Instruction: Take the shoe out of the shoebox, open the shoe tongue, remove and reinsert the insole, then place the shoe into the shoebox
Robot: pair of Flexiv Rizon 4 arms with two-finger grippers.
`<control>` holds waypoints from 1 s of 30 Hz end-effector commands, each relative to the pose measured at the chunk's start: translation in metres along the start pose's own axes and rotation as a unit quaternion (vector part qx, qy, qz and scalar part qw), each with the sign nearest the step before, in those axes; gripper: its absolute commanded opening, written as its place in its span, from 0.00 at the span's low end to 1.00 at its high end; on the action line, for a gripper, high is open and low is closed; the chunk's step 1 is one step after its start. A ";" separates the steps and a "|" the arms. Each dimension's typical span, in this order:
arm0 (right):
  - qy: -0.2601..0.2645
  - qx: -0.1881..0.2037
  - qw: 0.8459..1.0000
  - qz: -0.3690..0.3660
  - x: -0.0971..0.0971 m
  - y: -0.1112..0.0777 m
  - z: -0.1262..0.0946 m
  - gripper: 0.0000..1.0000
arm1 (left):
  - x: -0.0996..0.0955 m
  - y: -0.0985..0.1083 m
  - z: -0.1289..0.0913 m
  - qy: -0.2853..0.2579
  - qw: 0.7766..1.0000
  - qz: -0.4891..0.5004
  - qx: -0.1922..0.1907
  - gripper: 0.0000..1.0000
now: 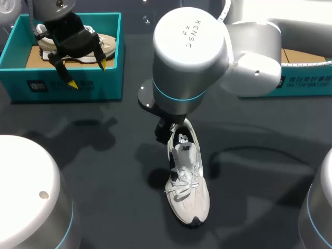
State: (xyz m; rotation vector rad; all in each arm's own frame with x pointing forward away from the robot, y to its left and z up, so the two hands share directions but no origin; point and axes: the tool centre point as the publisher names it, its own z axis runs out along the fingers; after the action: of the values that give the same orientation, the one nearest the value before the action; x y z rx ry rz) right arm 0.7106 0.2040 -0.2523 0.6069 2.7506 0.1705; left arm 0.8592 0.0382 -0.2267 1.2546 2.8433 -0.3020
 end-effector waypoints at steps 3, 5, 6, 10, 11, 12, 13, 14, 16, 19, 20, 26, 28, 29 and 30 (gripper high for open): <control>0.012 0.041 0.996 -0.076 -0.017 0.018 0.007 1.00 | 0.000 0.000 0.000 0.001 1.000 0.000 -0.001 1.00; 0.006 0.036 0.992 -0.119 -0.020 0.020 0.011 1.00 | 0.000 0.000 0.000 0.001 1.000 0.000 -0.001 1.00; 0.004 0.019 0.991 -0.134 -0.021 0.020 0.013 1.00 | 0.000 0.000 0.000 0.001 1.000 0.000 -0.001 1.00; 0.002 0.014 0.987 -0.158 -0.027 0.016 0.023 1.00 | 0.000 0.000 0.000 0.001 1.000 0.000 -0.001 1.00; 0.003 0.015 0.987 -0.162 -0.028 0.015 0.026 1.00 | 0.000 0.000 0.000 0.001 1.000 0.000 -0.001 1.00; 0.002 0.021 0.985 -0.173 -0.029 0.014 0.028 1.00 | 0.000 0.000 0.000 0.001 1.000 0.000 -0.001 1.00; 0.001 0.021 0.984 -0.179 -0.029 0.015 0.030 1.00 | 0.000 0.000 0.000 0.001 1.000 0.000 -0.001 1.00; 0.001 0.020 0.983 -0.182 -0.031 0.014 0.033 1.00 | 0.000 0.000 0.000 0.001 1.000 0.000 -0.001 1.00; 0.002 0.033 0.982 -0.188 -0.034 0.013 0.038 1.00 | 0.000 0.000 0.000 0.001 1.000 0.000 -0.001 1.00; 0.002 0.032 0.980 -0.197 -0.036 0.012 0.042 1.00 | 0.000 0.000 0.000 0.001 1.000 0.000 -0.001 1.00; 0.004 0.032 0.980 -0.199 -0.038 0.012 0.044 1.00 | 0.000 0.000 0.000 0.001 1.000 0.000 -0.001 1.00; 0.007 0.030 0.975 -0.219 -0.044 0.008 0.055 1.00 | 0.000 0.000 0.000 0.001 1.000 0.000 -0.001 1.00; 0.008 0.031 0.973 -0.229 -0.046 0.006 0.059 1.00 | 0.000 0.000 0.000 0.001 1.000 0.000 -0.001 1.00; 0.008 0.030 0.972 -0.233 -0.046 0.005 0.061 1.00 | 0.000 0.000 0.000 0.001 1.000 0.000 -0.001 1.00; 0.009 0.030 0.972 -0.234 -0.048 0.003 0.063 1.00 | 0.000 0.000 0.000 0.001 1.000 0.000 -0.001 1.00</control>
State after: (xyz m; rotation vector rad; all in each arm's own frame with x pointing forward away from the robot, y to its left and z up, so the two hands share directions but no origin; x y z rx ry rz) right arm 0.7706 0.1941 -0.2912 -0.0382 2.8293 -0.0353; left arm 0.8592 0.0382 -0.2267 1.2546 2.8433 -0.3020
